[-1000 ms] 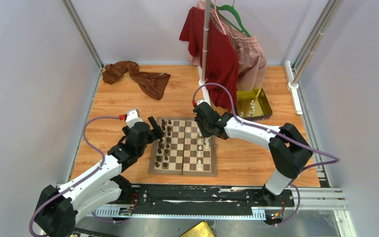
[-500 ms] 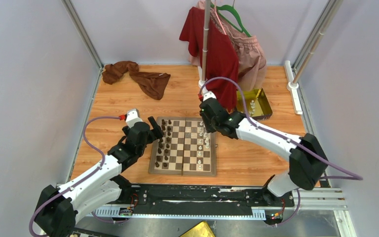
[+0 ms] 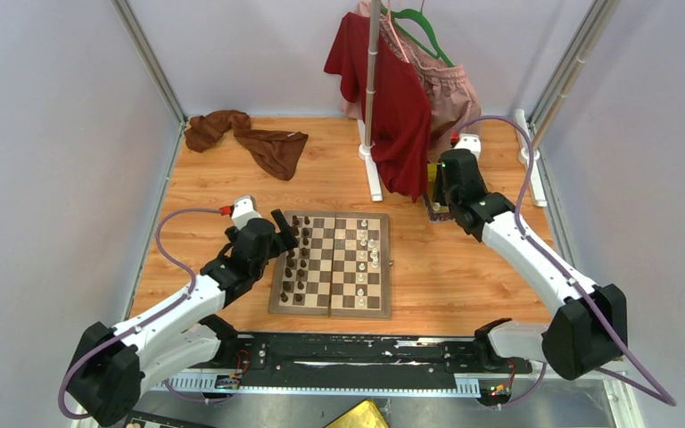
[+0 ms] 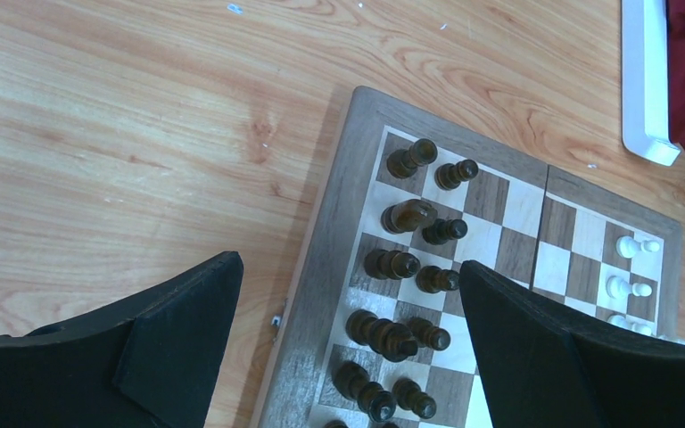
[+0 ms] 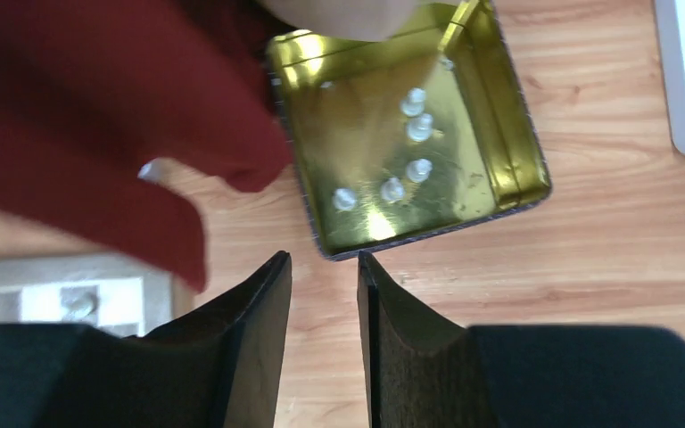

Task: Set up the chess pieces on the board
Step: Pick up the chess piece from the storage box.

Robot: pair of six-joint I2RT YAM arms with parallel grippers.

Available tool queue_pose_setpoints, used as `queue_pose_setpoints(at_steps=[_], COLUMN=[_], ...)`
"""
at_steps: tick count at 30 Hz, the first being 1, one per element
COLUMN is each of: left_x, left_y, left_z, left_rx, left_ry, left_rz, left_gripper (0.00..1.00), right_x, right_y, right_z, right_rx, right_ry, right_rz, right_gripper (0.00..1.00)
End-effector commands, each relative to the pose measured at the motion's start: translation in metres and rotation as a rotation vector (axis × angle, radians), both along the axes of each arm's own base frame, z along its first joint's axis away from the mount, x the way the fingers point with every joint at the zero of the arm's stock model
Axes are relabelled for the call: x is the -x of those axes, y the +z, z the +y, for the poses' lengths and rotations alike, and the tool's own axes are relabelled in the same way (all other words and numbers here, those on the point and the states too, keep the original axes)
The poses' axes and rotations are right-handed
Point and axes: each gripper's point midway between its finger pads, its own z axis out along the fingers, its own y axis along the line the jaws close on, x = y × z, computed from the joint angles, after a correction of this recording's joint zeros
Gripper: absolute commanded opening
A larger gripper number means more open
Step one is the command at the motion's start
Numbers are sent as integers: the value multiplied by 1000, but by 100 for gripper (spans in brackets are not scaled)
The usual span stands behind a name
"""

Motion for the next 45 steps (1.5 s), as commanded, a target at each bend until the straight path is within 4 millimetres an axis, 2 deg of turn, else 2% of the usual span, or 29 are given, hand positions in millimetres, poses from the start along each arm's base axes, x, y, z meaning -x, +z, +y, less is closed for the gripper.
queue_pose_setpoints(at_steps=[1,8,11,21,33,45], left_x=[-10,-20,-23,-35,-46,-49], left_y=[4,6,6,-5,-11,-13], left_z=[-8,-16,-19,-28,-34,-37], left_rx=[51,62,67,56,24,20], left_ry=[8,-1,-5,-10,-19,-23], left_rz=[-30,-38,-42,-18,3,14], left_gripper=[100,100,100,100,100,100], right_x=[-18,-51,-64,-98,-117,-121], right_y=[-17,-56,-72,-99,-123,-136], right_z=[-37,-68,-76,-92,-102,-104], right_rx=[-52,-53,-65,-43,-47,-65], right_ry=[-158,-259,-277,-308,-318,-310], right_rz=[-16,61,90,136,181,210], right_gripper=[38,38,38,38,37,32])
